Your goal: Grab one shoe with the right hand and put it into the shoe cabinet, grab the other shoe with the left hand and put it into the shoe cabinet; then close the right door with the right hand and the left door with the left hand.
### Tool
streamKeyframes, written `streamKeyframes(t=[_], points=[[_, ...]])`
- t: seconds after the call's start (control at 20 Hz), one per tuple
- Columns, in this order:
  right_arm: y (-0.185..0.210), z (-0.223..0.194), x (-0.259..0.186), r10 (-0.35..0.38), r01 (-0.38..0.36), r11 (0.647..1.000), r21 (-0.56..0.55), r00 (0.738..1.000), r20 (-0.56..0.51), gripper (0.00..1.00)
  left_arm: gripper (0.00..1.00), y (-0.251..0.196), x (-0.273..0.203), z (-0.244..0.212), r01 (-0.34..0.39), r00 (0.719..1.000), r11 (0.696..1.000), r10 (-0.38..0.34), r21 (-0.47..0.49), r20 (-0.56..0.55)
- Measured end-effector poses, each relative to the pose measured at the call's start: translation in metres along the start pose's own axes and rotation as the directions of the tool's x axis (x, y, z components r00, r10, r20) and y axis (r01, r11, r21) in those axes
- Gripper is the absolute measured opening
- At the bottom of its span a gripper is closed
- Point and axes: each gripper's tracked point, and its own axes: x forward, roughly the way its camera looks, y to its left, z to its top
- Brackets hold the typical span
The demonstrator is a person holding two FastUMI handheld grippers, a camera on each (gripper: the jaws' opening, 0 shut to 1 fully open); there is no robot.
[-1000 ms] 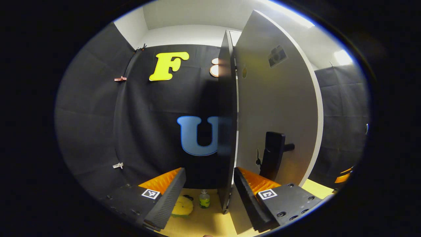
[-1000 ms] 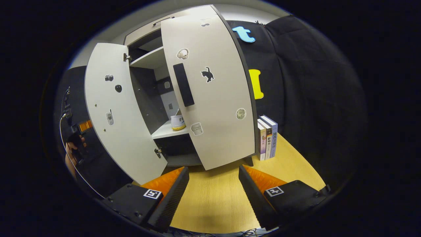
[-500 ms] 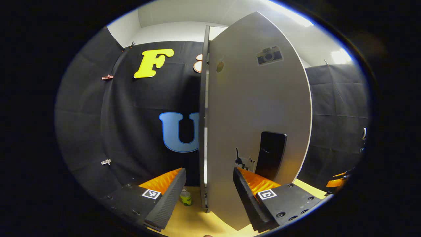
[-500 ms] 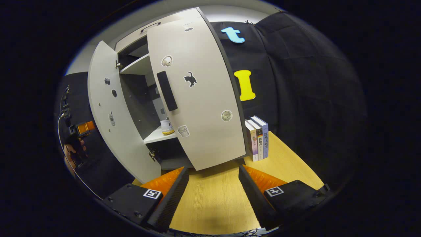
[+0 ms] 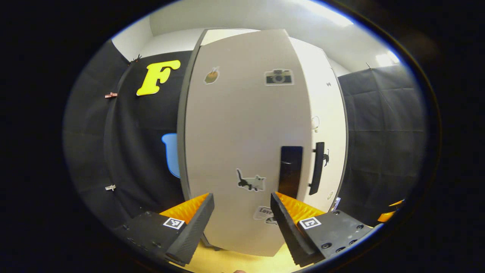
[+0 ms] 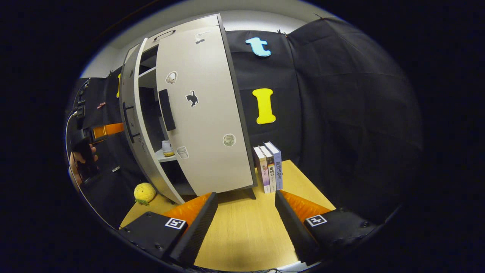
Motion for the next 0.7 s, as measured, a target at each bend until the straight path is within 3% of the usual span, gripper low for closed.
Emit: streamKeyframes(t=[0.35,0.7], points=[[-0.036,0.009,0.009,0.018,-0.018,1.000,0.022,1.000,0.018,0.98,0.94,-0.070,-0.042,-0.039,-0.049,0.998,0.998,0.048,-0.033,-0.032],[-0.016,0.017,0.031,0.153,-0.151,0.988,-0.037,0.987,0.041,0.98,0.95,-0.060,-0.100,-0.073,-0.185,0.980,0.981,0.179,-0.063,-0.087]])
